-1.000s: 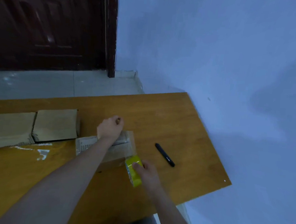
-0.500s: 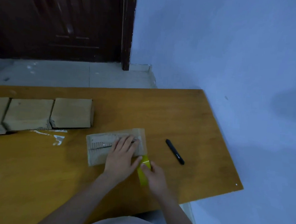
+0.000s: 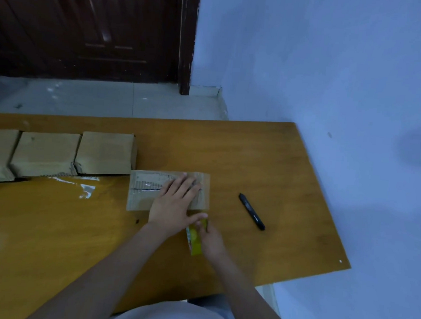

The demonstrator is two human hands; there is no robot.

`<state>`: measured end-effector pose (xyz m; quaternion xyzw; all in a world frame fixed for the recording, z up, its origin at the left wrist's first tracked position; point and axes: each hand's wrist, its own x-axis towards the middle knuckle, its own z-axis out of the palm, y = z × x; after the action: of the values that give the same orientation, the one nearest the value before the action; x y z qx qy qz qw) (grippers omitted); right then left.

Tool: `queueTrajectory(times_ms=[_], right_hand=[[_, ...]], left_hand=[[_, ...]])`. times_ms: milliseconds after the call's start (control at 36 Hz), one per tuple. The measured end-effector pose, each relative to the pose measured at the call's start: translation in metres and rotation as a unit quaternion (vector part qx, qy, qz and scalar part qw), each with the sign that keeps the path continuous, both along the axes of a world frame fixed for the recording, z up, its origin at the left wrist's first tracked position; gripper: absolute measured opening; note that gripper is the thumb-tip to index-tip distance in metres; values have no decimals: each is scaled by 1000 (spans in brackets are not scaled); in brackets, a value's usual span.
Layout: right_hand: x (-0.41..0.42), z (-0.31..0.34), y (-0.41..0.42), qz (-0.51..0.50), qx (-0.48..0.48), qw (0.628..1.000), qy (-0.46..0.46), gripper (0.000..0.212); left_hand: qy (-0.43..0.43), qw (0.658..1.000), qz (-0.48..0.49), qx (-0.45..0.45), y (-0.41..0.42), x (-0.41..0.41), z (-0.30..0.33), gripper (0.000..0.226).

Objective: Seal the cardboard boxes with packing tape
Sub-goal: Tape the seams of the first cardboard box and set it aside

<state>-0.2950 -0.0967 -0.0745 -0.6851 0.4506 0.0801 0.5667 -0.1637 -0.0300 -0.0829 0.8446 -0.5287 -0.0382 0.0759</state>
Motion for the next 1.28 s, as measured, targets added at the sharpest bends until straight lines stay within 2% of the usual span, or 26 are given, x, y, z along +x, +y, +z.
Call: queueTrajectory(times_ms=[56, 111, 167, 222, 278, 361, 500, 611, 667, 694, 750, 806, 889, 1000, 1083, 1278], right_hand=[[-5, -3, 4, -21, 53, 998, -32, 38], [-12, -7, 3, -61, 124, 989, -57, 30], [-18, -8, -4, -88, 135, 985, -57, 25], [-21, -8, -20, -126, 64, 988, -55, 21], [-22, -14, -45, -139, -74, 987, -13, 24], [-20, -19, -82, -98, -211, 963, 136, 41], [-23, -34, -115, 25, -278, 922, 269, 45], [-34, -48, -112, 114, -341, 881, 308, 36], [-40, -46, -107, 112, -344, 886, 291, 32], [-42, -43, -105, 90, -323, 906, 258, 28], [-49, -32, -98, 41, -260, 951, 162, 22], [-54, -13, -89, 33, -238, 968, 74, 24], [-63, 14, -71, 110, -254, 961, 8, 18], [-67, 26, -49, 238, -295, 925, 21, 22], [-59, 24, -42, 253, -323, 911, 27, 25], [-39, 23, -33, 238, -348, 905, 53, 30]], left_hand=[[-23, 1000, -10, -13, 2, 0, -4, 80], [-51, 998, -11, -32, 4, -1, -5, 76], [-77, 995, -12, -54, 5, -3, -5, 72], [-95, 994, -19, -59, 4, -3, -3, 70], [-100, 993, -16, -55, 0, -4, 1, 74], [-90, 995, -1, -49, -3, -10, 6, 77], [-65, 997, 5, -40, 7, -24, 0, 81], [-46, 998, 5, -42, 11, -24, -1, 86], [-32, 999, 4, -22, 12, -23, -1, 87], [-22, 1000, 3, -8, 13, -23, 0, 90], [-9, 1000, -1, 14, 14, -23, -1, 98], [-6, 1000, -5, 18, 15, -23, -3, 100], [-6, 1000, -10, 5, 14, -22, -3, 104], [-2, 1000, -14, 4, 14, -22, -3, 110], [9, 1000, -12, 13, 14, -22, -1, 110], [18, 999, -7, 41, 14, -23, 2, 112]])
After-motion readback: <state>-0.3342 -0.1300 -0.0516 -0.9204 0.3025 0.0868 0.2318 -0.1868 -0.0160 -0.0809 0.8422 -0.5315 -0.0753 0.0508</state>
